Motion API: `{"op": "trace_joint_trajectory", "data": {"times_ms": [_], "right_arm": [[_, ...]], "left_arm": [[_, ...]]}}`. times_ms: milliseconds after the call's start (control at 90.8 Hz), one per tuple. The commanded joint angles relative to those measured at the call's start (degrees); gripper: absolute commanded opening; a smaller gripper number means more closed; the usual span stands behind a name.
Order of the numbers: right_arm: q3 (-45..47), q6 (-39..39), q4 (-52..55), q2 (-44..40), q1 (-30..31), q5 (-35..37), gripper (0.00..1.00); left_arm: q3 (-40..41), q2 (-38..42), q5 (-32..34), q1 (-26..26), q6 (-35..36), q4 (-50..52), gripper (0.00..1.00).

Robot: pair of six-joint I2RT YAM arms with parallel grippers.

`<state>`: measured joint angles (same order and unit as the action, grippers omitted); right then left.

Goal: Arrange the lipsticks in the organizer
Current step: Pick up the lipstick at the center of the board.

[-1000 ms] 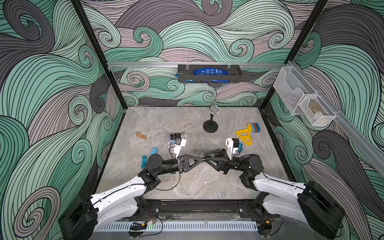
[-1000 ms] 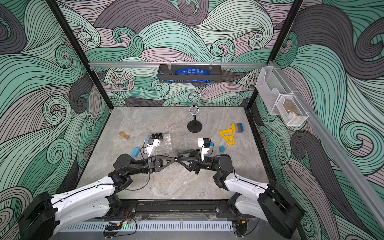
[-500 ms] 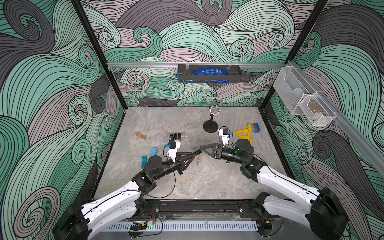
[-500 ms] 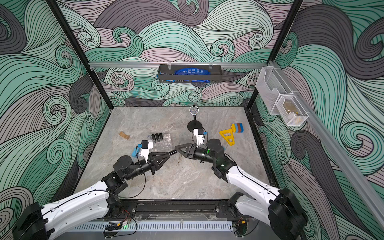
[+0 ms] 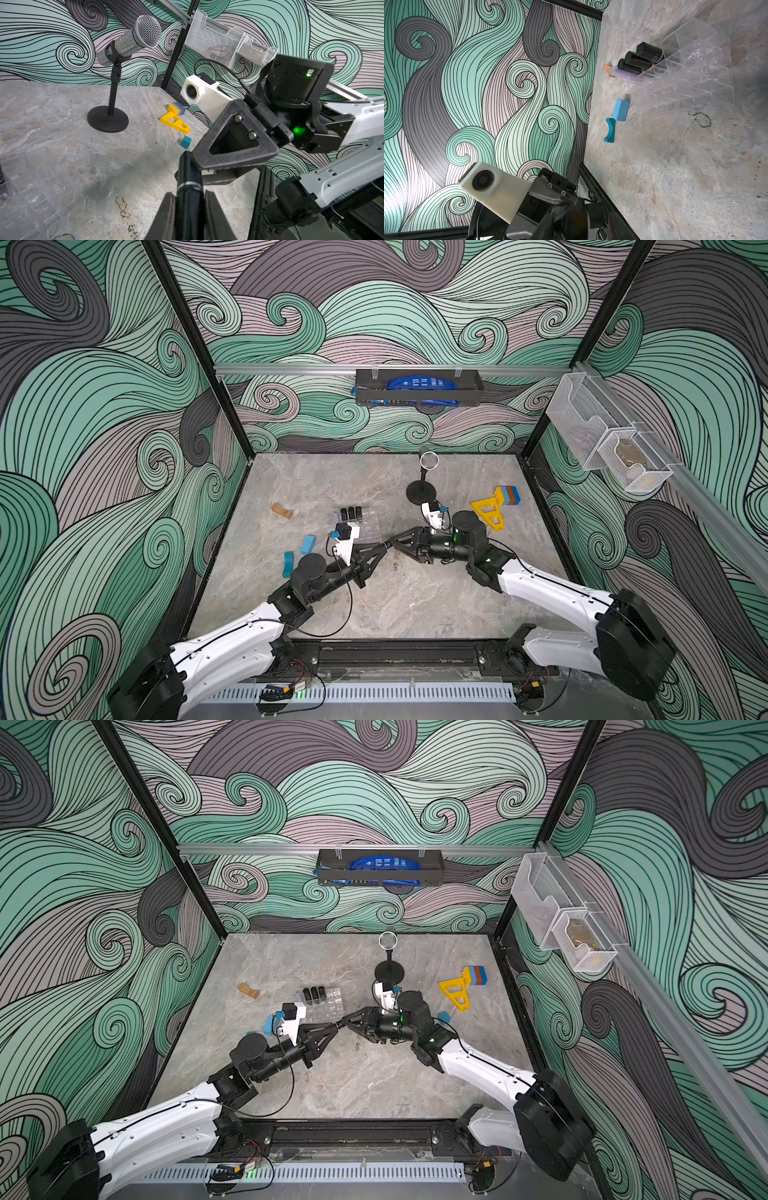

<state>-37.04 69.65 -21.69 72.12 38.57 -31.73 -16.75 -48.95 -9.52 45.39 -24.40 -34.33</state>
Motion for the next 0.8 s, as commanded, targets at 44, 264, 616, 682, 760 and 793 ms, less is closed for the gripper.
{"op": "trace_joint_trajectory", "data": {"times_ms": [44, 264, 616, 682, 760, 793], "right_arm": [[-0.42, 5.87, -5.86, 2.62, 1.38, 0.18, 0.48], [1.04, 10.17, -10.83, 3.83, 1.88, 1.31, 0.42], [2.13, 12.95, -12.68, 3.63, 2.06, 3.54, 0.24], [2.47, 13.25, -12.55, 3.40, 2.11, 4.30, 0.22], [2.71, 13.43, -12.67, 3.15, 2.21, 4.92, 0.21], [2.84, 13.48, -12.67, 3.19, 2.25, 5.15, 0.20]], "left_arm": [[-0.73, 0.32, 0.33, -0.21, 0.74, -3.04, 0.12], [-0.56, -0.06, 1.14, -0.16, 0.84, -3.31, 0.12], [0.26, 0.91, 2.74, -0.21, 0.06, -3.06, 0.20], [0.39, 1.56, 3.61, -0.21, -0.20, -2.30, 0.26], [0.49, 1.91, 4.11, -0.21, -0.27, -1.89, 0.34], [0.56, 1.89, 4.21, -0.21, -0.40, -1.89, 0.38]]}}
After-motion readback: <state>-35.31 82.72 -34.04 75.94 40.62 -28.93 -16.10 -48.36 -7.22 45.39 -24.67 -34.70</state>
